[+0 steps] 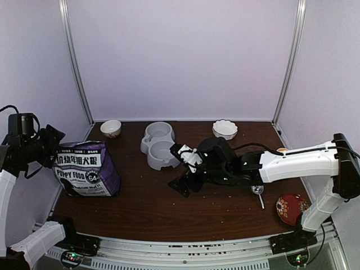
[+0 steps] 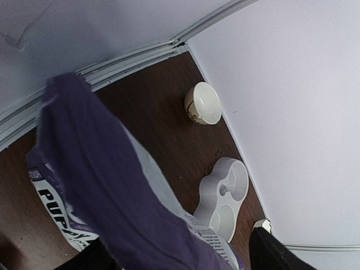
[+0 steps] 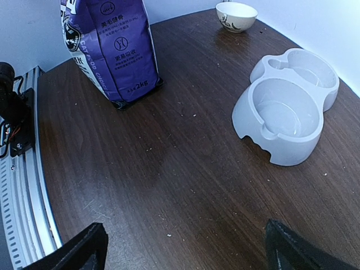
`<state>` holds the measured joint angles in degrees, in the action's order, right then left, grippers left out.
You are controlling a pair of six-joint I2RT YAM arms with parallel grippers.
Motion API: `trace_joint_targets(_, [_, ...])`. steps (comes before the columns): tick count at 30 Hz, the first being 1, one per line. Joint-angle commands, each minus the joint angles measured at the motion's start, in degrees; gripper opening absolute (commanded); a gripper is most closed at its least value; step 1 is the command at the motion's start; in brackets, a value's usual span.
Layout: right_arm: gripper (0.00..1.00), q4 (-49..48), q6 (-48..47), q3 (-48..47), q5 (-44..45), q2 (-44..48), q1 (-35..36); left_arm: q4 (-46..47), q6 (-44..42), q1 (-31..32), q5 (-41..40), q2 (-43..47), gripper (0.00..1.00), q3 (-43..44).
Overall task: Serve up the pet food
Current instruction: Collect the pet food bag at the corner of the board.
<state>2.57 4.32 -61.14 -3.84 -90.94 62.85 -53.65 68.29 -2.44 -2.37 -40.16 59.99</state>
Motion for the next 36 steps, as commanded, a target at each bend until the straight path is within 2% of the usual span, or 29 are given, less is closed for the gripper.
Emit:
trace_joint_targets(1, [1.0,-2.5,3.0,0.9,-1.9,1.1,-0.2,10.2,1.8,-0.4,2.4,-2.3,0.77,-1.1])
trace_joint_targets(3, [1.0,-2.8,3.4,1.5,-1.9,1.2,-0.2,11.7,1.6,-0.5,2.7,-3.6,0.7,-1.4])
trace_joint_targets(7, [1.0,-1.9,3.2,1.5,-1.3,1.3,-0.2,14.8,0.3,-0.4,5.4,-6.6,0.51,-2.3])
trace_joint_targets(12, [1.0,-0.4,2.6,1.2,0.0,1.7,-0.2,15.5,-2.8,-0.4,7.7,-9.3,0.17,-2.2])
trace_joint_targets(16, [1.0,0.6,2.5,1.0,0.4,2.0,-0.2,15.0,-6.4,-0.4,9.2,-9.9,0.02,-0.6])
trace_joint_targets(24, [1.0,2.1,2.3,0.7,0.7,2.4,-0.2,8.4,-14.5,-0.5,9.1,-11.8,0.0,5.8])
trace_joint_targets(36, [1.0,3.2,3.2,1.3,0.7,4.2,0.0,1.7,-25.7,-0.5,13.6,-14.3,0.0,16.4])
